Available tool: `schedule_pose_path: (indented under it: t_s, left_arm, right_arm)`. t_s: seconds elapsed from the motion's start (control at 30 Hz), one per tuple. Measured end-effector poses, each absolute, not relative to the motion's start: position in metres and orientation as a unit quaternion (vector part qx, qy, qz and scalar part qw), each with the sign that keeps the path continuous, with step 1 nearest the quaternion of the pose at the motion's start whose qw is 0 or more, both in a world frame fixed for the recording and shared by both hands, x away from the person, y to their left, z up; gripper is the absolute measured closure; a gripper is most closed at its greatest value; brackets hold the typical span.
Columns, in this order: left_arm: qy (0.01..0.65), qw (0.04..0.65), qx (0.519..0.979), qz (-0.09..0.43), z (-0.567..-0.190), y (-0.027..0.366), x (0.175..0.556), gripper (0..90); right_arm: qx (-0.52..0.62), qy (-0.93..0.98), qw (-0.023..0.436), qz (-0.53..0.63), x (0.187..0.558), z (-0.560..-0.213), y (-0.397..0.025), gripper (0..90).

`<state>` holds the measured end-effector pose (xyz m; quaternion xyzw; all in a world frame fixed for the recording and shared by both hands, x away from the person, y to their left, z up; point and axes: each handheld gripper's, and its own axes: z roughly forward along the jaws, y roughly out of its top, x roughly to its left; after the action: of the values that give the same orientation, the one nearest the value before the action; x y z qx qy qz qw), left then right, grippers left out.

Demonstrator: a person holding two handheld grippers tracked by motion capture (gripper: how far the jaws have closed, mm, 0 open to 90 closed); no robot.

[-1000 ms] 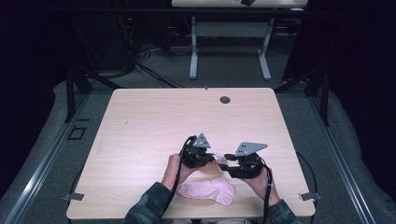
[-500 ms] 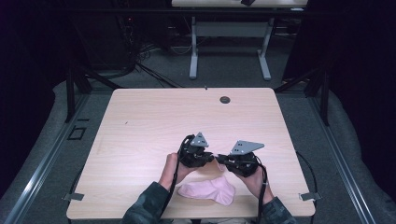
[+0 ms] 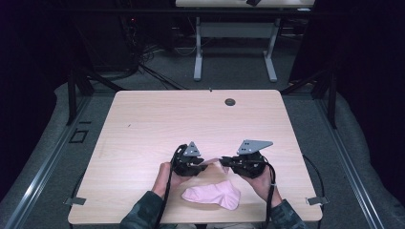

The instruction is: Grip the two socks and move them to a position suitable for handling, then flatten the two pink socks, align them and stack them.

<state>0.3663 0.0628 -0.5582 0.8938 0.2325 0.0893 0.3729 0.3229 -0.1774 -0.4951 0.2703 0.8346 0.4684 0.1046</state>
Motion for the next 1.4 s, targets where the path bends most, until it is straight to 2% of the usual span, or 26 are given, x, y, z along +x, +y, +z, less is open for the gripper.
schedule_pose_path:
  t_s: [0.03,0.1,0.7,0.9,1.03,1.2,1.4]
  left_arm:
    - [0.226,0.371,0.896,0.087,-0.558,0.063,0.366,80.4]
    - [0.227,0.373,0.895,0.089,-0.557,0.063,0.364,87.4]
    - [0.231,0.375,0.893,0.097,-0.519,0.083,0.334,87.9]
    - [0.227,0.369,0.898,0.082,-0.504,0.083,0.321,88.0]
    - [0.222,0.362,0.904,0.048,-0.495,0.084,0.309,88.0]
    - [0.225,0.336,0.914,-0.030,-0.492,0.084,0.300,88.0]
    - [0.243,0.287,0.921,-0.099,-0.527,0.075,0.315,87.0]
  right_arm:
    - [0.272,0.834,0.105,0.468,0.322,-0.495,-0.179,86.4]
    - [0.274,0.833,0.102,0.470,0.322,-0.496,-0.181,86.4]
    - [0.286,0.822,0.099,0.483,0.313,-0.497,-0.193,86.4]
    - [0.282,0.820,0.094,0.488,0.305,-0.492,-0.196,86.4]
    - [0.279,0.821,0.083,0.492,0.296,-0.489,-0.197,86.4]
    - [0.283,0.823,0.056,0.490,0.279,-0.490,-0.198,86.4]
    - [0.326,0.832,0.004,0.448,0.280,-0.517,-0.199,86.3]
